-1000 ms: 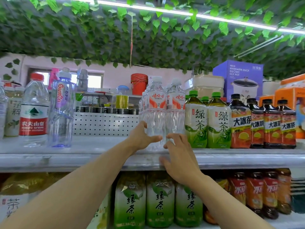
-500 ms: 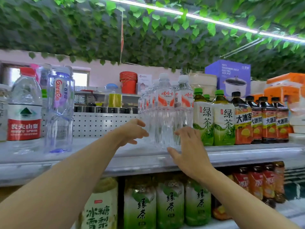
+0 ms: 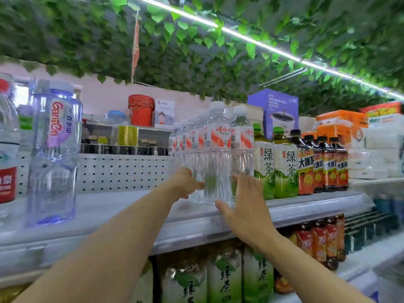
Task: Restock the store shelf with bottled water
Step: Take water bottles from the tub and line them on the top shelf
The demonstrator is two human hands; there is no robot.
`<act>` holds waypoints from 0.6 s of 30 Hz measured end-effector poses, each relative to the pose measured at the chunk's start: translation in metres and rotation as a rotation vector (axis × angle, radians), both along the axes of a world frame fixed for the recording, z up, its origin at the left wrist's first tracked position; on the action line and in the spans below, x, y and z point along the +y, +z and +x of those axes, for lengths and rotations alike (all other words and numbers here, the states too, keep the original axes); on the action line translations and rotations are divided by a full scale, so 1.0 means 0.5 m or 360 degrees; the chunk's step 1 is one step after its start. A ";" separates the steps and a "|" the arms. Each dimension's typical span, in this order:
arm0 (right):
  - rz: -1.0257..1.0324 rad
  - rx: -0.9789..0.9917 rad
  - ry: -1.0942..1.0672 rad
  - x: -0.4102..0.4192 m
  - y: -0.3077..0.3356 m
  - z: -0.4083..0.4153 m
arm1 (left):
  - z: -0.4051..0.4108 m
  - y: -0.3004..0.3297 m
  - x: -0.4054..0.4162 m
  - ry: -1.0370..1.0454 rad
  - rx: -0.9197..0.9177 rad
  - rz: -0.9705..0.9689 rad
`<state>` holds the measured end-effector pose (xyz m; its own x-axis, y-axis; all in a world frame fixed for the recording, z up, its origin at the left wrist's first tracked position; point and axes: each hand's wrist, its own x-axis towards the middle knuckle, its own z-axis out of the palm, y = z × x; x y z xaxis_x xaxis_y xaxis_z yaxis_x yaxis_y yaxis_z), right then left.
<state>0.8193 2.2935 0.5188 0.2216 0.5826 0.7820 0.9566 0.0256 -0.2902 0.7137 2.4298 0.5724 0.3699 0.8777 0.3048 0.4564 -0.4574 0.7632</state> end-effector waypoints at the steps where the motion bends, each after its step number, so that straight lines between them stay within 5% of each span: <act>1: -0.0001 0.0002 -0.0006 0.001 0.001 -0.001 | 0.000 0.000 -0.001 0.0004 -0.0005 0.0003; 18: -0.0048 0.0059 0.0018 -0.034 -0.003 -0.027 | -0.043 0.013 -0.058 0.0044 0.0166 -0.0058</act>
<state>0.8057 2.2764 0.5174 0.2430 0.6087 0.7553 0.9450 0.0273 -0.3260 0.6919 2.4008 0.5789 0.3735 0.8976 0.2339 0.5461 -0.4166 0.7268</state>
